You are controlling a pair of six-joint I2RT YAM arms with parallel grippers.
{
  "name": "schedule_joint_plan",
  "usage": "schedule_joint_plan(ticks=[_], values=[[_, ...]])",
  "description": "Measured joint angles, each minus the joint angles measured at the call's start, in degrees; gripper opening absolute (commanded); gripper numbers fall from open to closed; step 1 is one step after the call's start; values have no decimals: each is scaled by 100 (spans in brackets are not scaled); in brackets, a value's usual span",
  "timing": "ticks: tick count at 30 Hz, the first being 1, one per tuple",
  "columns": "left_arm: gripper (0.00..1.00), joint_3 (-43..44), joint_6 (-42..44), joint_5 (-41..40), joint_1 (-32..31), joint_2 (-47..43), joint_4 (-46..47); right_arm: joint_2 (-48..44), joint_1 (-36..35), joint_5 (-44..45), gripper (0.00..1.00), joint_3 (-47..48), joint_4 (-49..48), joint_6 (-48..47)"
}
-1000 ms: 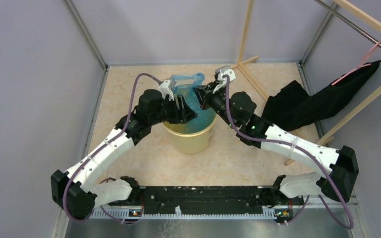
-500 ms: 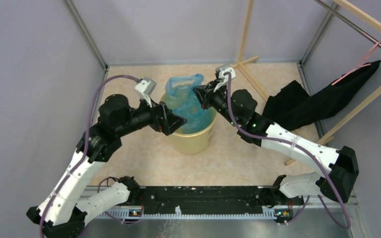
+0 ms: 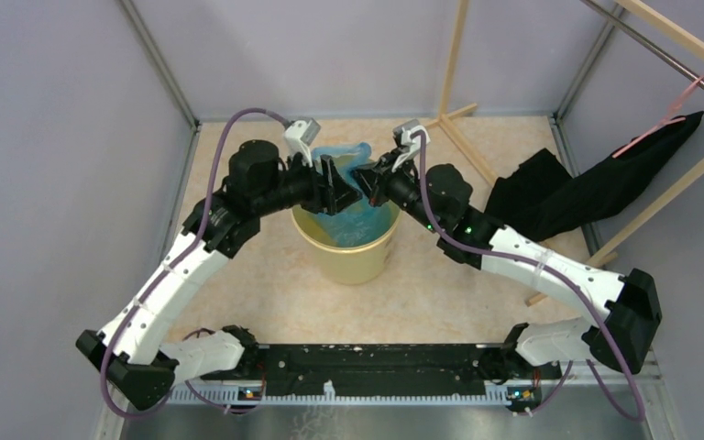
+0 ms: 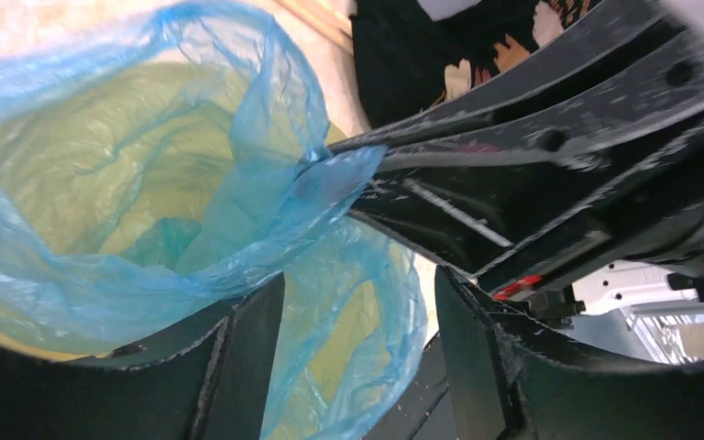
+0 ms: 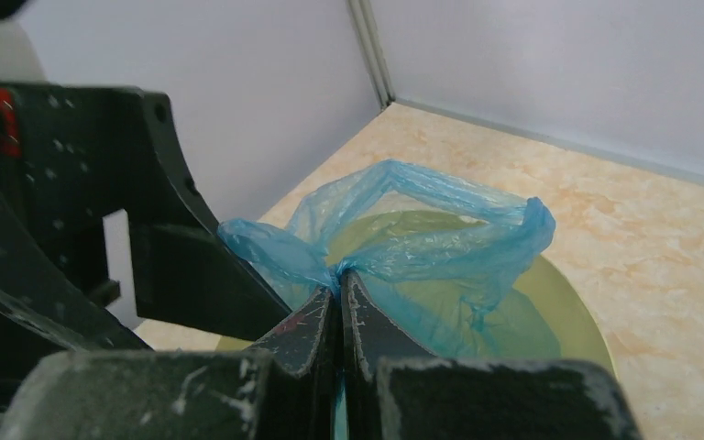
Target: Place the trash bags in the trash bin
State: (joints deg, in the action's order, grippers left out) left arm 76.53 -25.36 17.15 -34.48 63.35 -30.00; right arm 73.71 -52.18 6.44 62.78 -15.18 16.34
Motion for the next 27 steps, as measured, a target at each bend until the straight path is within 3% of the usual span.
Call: schedule_joint_plan(ticks=[6,16,24,26,27], values=[[66,-157,-46,184,-2,118,61,-48,116,-225,0,-2,-20,179],[41,-164,-151,195,-2,227,223,-166,142,-507,0,-203,-334,380],[53,-164,-151,291,-2,376,238,-166,175,-553,0,-203,-328,483],[51,-164,-149,328,-2,376,229,-164,175,-601,0,-203,-328,494],[45,-166,-151,352,-2,376,225,-164,175,-625,0,-203,-326,496]])
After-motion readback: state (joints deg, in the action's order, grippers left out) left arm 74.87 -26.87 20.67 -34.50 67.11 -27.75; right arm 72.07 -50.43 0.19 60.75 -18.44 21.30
